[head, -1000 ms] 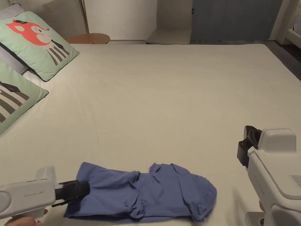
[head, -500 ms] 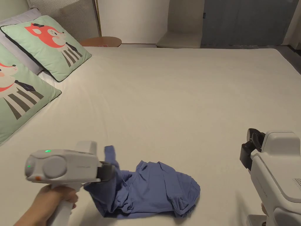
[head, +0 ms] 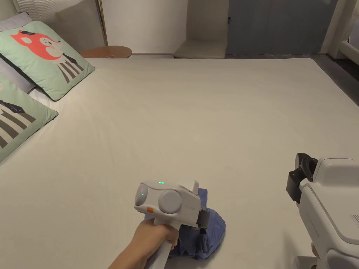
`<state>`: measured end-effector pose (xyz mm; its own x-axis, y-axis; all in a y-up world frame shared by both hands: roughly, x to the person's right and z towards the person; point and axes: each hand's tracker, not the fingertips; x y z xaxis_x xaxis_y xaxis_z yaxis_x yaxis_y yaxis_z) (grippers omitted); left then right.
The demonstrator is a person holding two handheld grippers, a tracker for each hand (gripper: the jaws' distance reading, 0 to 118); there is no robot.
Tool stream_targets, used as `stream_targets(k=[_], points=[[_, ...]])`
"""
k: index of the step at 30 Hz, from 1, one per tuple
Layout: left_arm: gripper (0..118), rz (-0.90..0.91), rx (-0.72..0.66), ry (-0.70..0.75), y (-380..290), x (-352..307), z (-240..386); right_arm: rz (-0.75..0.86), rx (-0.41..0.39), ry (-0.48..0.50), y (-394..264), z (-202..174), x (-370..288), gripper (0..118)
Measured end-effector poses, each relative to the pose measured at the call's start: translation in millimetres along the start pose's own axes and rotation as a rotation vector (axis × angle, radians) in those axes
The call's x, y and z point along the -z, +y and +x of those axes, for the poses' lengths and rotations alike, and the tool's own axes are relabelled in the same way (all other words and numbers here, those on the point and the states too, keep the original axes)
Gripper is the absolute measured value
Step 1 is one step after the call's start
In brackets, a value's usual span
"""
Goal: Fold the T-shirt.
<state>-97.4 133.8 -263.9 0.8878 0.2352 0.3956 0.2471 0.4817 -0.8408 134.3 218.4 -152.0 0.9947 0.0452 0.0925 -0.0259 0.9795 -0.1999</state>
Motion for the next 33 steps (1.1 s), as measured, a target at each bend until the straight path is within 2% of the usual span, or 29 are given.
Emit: stream_targets(k=[2, 3, 4, 5, 6, 7, 12, 14, 15, 16, 17, 18, 19, 21, 22, 26, 33], points=[[39, -0.003, 0.001, -0.005, -1, 4, 3, -0.004, 0.000, -0.008, -2, 4, 0, 1], [56, 0.003, 0.003, -0.027, -2, 3, 5, -0.006, 0.001, -0.013, -3, 5, 0, 1], [78, 0.015, -0.003, -0.058, -3, 4, 8, -0.007, 0.003, -0.017, -3, 7, 0, 1], [93, 0.029, -0.021, -0.092, -3, 2, 8, -0.008, 0.007, -0.021, -2, 7, -2, 1], [102, 0.033, -0.025, -0.097, -2, -1, 9, -0.010, 0.009, -0.023, -3, 8, -2, 1], [105, 0.056, -0.040, -0.097, -2, -9, 10, -0.012, 0.010, -0.023, -3, 8, -2, 1], [105, 0.347, -0.027, -0.056, -10, -53, 5, -0.011, 0.011, -0.021, -1, 6, -4, 1], [101, 0.512, -0.001, 0.010, -21, -67, -1, -0.011, 0.011, -0.019, 1, 3, -6, 1], [94, 0.567, 0.016, 0.047, -25, -72, -4, -0.010, 0.012, -0.016, 1, 3, -6, 1], [73, 0.592, 0.024, 0.080, -28, -68, -9, -0.011, 0.013, -0.014, 1, 2, -6, 1], [73, 0.613, 0.036, 0.121, -32, -70, -11, -0.011, 0.012, -0.012, -1, 1, -4, 1], [67, 0.626, 0.046, 0.157, -36, -70, -14, -0.011, 0.011, -0.011, -1, 0, -4, 1], [52, 0.624, 0.062, 0.196, -38, -67, -16, -0.011, 0.012, -0.008, -2, 0, -4, 1], [7, 0.582, 0.078, 0.241, -43, -56, -23, -0.012, 0.014, -0.002, -1, -2, -5, 1], [0, 0.565, 0.077, 0.236, -45, -51, -27, -0.013, 0.013, -0.001, -1, -3, -5, 1], [0, 0.472, 0.015, 0.202, -58, -25, -33, -0.015, 0.010, 0.004, -4, -4, -3, 1], [0, 0.430, 0.033, 0.133, -72, 14, -14, -0.024, 0.005, -0.013, -5, 3, -3, 1]])
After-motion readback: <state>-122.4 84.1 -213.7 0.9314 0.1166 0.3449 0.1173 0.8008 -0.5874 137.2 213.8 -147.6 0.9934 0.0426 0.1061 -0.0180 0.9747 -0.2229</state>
